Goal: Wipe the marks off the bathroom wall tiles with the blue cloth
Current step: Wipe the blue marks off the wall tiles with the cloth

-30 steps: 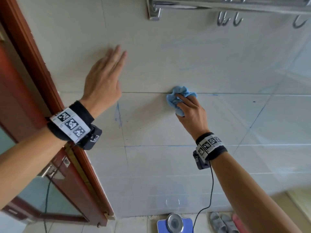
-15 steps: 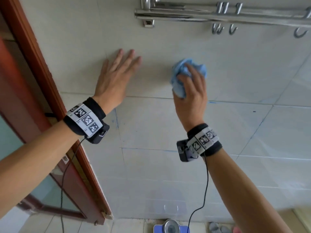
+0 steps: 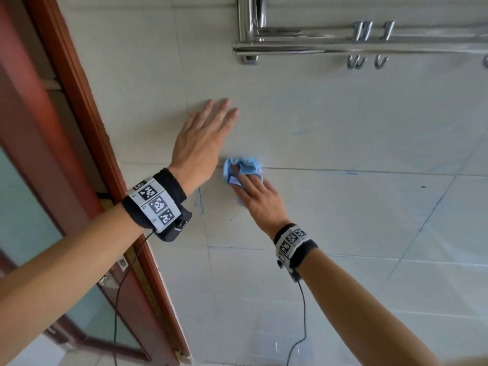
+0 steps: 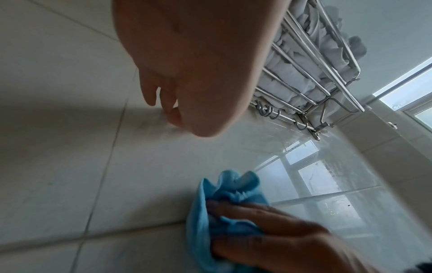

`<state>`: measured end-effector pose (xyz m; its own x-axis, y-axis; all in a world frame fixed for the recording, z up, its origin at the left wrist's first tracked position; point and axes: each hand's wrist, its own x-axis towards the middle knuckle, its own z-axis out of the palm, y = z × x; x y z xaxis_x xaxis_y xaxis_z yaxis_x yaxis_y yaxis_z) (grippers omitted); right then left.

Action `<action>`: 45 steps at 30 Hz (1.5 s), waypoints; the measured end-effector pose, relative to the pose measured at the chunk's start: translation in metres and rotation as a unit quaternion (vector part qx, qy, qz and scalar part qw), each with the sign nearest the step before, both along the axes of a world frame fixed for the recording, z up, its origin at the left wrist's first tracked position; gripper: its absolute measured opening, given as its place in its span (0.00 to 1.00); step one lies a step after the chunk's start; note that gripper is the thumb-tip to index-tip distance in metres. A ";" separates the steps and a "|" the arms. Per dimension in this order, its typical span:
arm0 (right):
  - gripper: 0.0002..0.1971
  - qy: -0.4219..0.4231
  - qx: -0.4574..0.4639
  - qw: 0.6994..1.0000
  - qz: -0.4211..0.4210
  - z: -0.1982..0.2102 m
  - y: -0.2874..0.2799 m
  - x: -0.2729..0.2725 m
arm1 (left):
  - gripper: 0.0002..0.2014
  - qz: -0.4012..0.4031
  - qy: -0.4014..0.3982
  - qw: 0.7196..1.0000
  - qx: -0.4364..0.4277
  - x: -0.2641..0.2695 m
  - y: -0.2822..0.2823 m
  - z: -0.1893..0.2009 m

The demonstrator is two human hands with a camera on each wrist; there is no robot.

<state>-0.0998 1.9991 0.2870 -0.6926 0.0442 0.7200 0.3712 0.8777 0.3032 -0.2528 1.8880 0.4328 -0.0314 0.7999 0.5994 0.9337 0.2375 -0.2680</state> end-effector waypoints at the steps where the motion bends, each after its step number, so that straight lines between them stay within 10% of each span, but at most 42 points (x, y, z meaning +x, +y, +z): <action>1: 0.27 0.003 0.003 1.000 -0.005 0.007 0.003 0.007 | 0.49 -0.001 -0.005 1.000 0.008 0.002 0.001 -0.001; 11: 0.23 0.277 -0.016 0.958 -0.079 0.087 0.083 0.122 | 0.48 -0.047 -0.016 0.996 0.073 0.038 0.024 -0.015; 20: 0.27 0.421 -0.136 0.895 -0.059 0.104 0.062 0.094 | 0.49 0.060 -0.109 0.982 0.141 0.050 0.026 0.004; 25: 0.23 0.390 -0.101 0.914 -0.046 0.146 0.057 0.064 | 0.75 0.066 -0.113 0.988 0.080 0.015 0.017 0.010; 34: 0.24 0.010 0.065 0.996 0.067 0.108 0.033 0.011 | 0.52 -0.019 -0.048 0.995 0.087 -0.027 -0.003 0.015; 41: 0.26 0.305 -0.070 0.950 -0.001 0.165 0.025 -0.005 | 0.50 -0.061 -0.076 0.992 0.082 -0.040 -0.015 0.015; 45: 0.30 0.151 -0.014 0.988 0.041 0.122 0.004 -0.040 | 0.48 -0.061 -0.076 0.992 0.076 -0.041 -0.015 0.013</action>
